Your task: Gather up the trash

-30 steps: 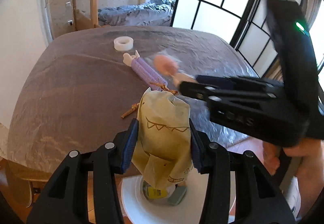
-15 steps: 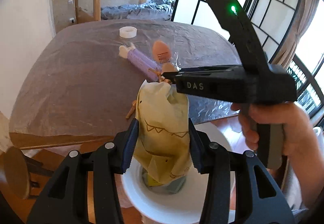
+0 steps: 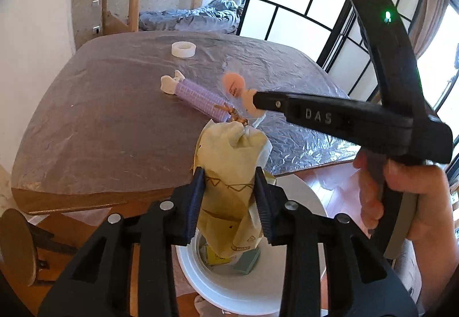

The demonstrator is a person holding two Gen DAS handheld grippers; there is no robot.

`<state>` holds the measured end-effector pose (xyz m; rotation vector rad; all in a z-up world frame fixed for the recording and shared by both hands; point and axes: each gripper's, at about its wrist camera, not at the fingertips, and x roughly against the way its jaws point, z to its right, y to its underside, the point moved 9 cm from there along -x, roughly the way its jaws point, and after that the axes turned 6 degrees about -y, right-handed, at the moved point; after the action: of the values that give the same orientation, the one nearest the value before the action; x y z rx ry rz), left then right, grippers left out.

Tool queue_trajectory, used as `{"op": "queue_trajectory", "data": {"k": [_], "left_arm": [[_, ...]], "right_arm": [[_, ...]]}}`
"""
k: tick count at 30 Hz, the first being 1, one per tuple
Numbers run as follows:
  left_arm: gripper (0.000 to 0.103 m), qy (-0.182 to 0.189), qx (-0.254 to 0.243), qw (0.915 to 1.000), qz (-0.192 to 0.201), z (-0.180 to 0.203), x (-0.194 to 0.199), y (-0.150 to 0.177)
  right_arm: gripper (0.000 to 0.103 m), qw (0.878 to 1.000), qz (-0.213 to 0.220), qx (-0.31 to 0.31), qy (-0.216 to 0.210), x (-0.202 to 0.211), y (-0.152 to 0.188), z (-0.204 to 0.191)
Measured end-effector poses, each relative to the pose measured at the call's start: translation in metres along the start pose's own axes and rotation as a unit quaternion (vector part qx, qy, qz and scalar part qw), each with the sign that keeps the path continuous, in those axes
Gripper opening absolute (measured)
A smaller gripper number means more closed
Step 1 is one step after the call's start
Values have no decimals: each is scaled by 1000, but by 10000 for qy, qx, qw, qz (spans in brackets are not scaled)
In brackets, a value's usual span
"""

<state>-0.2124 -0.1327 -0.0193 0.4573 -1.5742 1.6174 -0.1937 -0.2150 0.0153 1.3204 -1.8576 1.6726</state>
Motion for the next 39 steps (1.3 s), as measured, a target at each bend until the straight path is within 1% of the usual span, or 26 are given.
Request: {"op": "queue_trajectory", "data": {"k": [4, 6, 8, 10, 11, 13, 14, 17, 18, 21, 24, 27, 28, 29, 31, 32, 35, 37, 39], "left_arm": [[35, -44, 51, 10000, 24, -6, 3, 1], [35, -89, 114, 9999, 42, -11, 5, 1], [35, -134, 209, 9997, 66, -18, 5, -1], [35, -181, 237, 9995, 98, -22, 4, -4], [35, -181, 236, 9995, 101, -23, 4, -5], [35, -183, 205, 9995, 127, -22, 4, -7], [34, -174, 178, 9996, 137, -21, 4, -7], [34, -140, -38, 9998, 140, -15, 7, -4], [34, -112, -78, 9998, 126, -14, 8, -2], [33, 40, 5, 9999, 99, -16, 14, 3], [33, 55, 149, 9998, 138, -23, 23, 7], [32, 239, 314, 9989, 237, -28, 36, 8], [29, 258, 395, 9985, 285, -30, 41, 9], [29, 285, 459, 9980, 314, -32, 44, 8], [29, 567, 706, 9948, 467, -34, 56, 6], [29, 572, 768, 9941, 501, -35, 59, 5], [29, 269, 670, 9958, 557, -44, 65, 2], [29, 212, 682, 9958, 570, -48, 67, 1], [29, 83, 568, 9971, 504, -49, 65, 2]], "right_arm": [[10, 10000, -17, 1, -65, -4, -5, -5], [9, 9999, 64, -15, -122, -1, -11, -8], [9, 9995, 237, 46, -223, 7, -19, -16], [9, 9983, 411, 119, -398, 15, -27, -27], [9, 9978, 417, 180, -491, 15, -31, -32], [9, 9976, 340, 326, -515, 9, -33, -39], [9, 9977, 185, 368, -536, -1, -32, -41], [9, 9971, -157, 182, -716, -30, -28, -39], [9, 9971, -212, 185, -713, -35, -28, -39], [9, 9976, -389, 424, -387, -54, -27, -37], [9, 9977, -446, 393, -340, -63, -27, -35], [9, 9979, -421, 359, -327, -64, -28, -32], [9, 9982, -387, 332, -330, -62, -29, -31], [9, 9983, -343, 323, -331, -60, -29, -29], [9, 9983, -324, 415, -231, -64, -28, -25], [9, 9985, -259, 394, -260, -63, -29, -23], [9, 9990, -162, 79, -416, -59, -29, -15], [9, 9991, -134, 31, -392, -56, -28, -13], [9, 9990, -95, -6, -440, -53, -26, -13]]}}
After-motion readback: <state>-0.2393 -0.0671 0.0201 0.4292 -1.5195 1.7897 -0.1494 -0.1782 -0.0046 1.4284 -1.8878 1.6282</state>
